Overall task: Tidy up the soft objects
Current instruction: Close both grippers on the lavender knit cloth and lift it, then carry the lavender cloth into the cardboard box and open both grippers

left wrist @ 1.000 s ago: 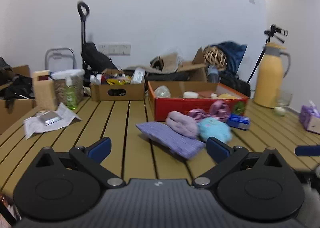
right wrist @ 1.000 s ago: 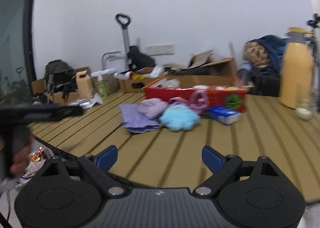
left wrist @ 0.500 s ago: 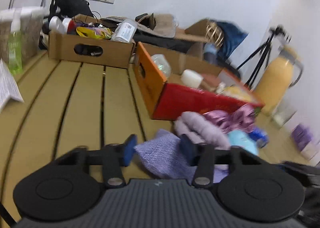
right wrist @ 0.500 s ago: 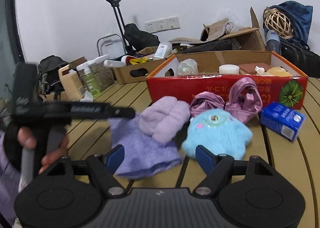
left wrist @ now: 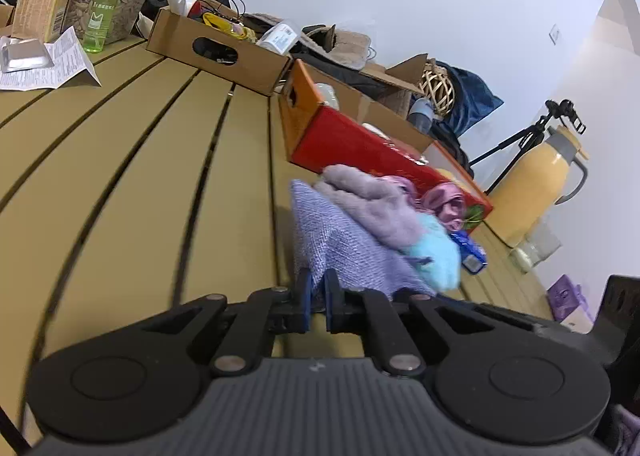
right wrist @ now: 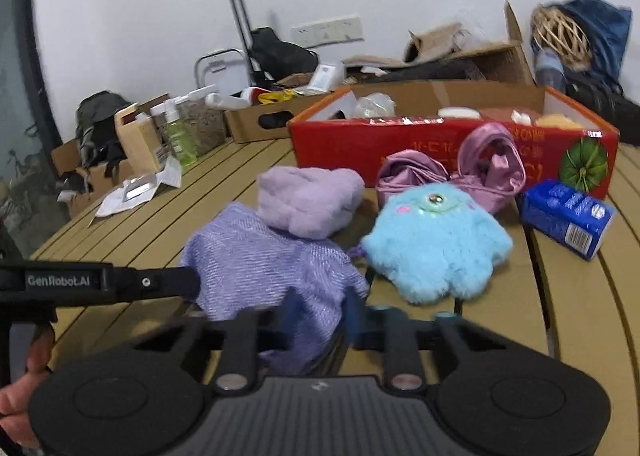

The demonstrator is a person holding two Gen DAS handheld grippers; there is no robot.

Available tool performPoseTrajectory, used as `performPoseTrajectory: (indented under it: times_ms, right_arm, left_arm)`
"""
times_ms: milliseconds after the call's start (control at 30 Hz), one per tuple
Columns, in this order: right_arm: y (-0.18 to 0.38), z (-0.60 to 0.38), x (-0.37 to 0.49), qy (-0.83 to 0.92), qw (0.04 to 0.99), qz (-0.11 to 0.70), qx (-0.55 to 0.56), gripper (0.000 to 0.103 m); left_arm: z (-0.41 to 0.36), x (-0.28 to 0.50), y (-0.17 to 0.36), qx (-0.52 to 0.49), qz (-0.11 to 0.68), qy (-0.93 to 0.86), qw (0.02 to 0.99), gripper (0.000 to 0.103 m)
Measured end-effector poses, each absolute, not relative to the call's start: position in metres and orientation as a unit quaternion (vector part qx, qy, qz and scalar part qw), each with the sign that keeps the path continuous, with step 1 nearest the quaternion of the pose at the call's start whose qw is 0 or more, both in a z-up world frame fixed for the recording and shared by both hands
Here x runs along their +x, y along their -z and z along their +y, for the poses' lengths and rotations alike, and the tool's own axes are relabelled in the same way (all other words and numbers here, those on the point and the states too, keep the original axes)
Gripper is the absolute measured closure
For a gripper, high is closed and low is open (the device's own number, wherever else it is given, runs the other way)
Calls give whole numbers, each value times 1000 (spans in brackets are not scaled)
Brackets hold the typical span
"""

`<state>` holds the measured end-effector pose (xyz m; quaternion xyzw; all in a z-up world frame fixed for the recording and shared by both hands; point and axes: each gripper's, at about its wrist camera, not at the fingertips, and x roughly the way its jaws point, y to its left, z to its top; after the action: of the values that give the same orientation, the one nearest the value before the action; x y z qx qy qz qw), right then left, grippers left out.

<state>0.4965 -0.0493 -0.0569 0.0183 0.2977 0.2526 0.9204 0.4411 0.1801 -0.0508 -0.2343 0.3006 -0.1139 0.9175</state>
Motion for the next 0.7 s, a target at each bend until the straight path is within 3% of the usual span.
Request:
performPoseTrajectory:
  times_ms: [400, 700]
  right_arm:
    - [12, -119, 386, -245, 936, 253, 26, 94]
    - [-30, -156, 368, -248, 950, 186, 49, 95]
  left_arm:
    - [110, 338, 9, -221, 252, 171, 927, 97]
    - [78, 339, -27, -193, 221, 201, 935, 97]
